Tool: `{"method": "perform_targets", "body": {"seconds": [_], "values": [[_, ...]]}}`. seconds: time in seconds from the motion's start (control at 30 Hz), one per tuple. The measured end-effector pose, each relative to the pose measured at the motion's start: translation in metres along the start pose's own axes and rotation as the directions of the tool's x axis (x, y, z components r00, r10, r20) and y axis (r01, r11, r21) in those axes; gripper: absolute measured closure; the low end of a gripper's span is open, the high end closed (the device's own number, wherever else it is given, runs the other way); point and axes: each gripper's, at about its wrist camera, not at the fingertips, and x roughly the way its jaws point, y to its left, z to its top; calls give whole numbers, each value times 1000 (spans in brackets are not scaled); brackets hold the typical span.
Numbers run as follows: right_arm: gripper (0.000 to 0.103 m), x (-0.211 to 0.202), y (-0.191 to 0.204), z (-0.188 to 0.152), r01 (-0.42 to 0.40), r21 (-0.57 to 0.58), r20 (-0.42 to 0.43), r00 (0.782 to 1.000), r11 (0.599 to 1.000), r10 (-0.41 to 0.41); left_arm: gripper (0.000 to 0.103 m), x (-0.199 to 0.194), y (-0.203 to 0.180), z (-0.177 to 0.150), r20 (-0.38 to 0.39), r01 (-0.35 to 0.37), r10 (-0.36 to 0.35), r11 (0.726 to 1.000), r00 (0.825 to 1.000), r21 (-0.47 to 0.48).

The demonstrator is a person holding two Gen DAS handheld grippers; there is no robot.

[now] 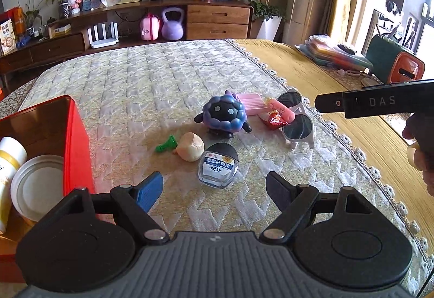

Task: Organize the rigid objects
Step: 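Move the left tool to the eye-drop bottle while the right tool approaches the pink bottle, then grasp the blue-white eye-drop bottle with the left tool while the right tool grasps the pink bottle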

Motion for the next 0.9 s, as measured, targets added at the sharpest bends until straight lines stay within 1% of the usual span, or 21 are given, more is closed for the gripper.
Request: {"method": "perform_targets", "body": {"seconds": [0.03,0.1,0.17,0.23,0.33,0.4,0.47,0.57,0.63,0.7,0.8,0.83,0.87,0.9], "values": [[8,2,2,1,-5,-7,-2,1000,1000,5,20,4,-1,0,0,-7,7,1000,1000,2],[17,9,9,6,-21,-35,-9,1000,999,21,20,11,-2,0,0,-10,10,1000,1000,4],[19,15,17,9,-30,-72,-11,1000,997,29,20,17,-2,0,3,-15,15,1000,1000,9],[27,21,25,10,-38,-103,-18,999,994,37,20,22,-3,-1,4,-15,15,1000,1000,14],[35,29,32,12,-49,-119,-36,998,992,45,20,28,-4,-3,3,-20,19,1000,1000,21],[44,36,34,13,-53,-115,-47,998,992,48,22,30,-5,-3,5,-18,18,999,1000,28],[49,41,33,14,-63,-103,-58,997,993,57,31,33,-7,-3,5,-20,20,999,1000,40],[54,48,33,13,-58,-101,-69,996,993,52,35,35,-8,-4,11,-28,27,998,1000,51],[54,49,35,13,-58,-103,-66,997,993,51,38,36,-10,-4,18,-28,27,998,999,62],[61,51,36,14,-59,-99,-68,996,993,53,43,36,-11,-5,23,-27,25,997,999,70],[66,54,37,15,-52,-99,-71,996,994,45,52,37,-13,-3,26,-20,18,997,1000,79],[66,54,36,15,-54,-95,-71,996,994,47,57,37,-13,-2,27,-17,15,997,1000,82],[69,54,35,15,-60,-87,-73,996,994,54,62,37,-13,-1,28,-15,13,997,1000,82],[71,54,34,15,-64,-80,-74,996,995,58,63,37,-13,-1,28,-14,11,997,1000,82]]}}
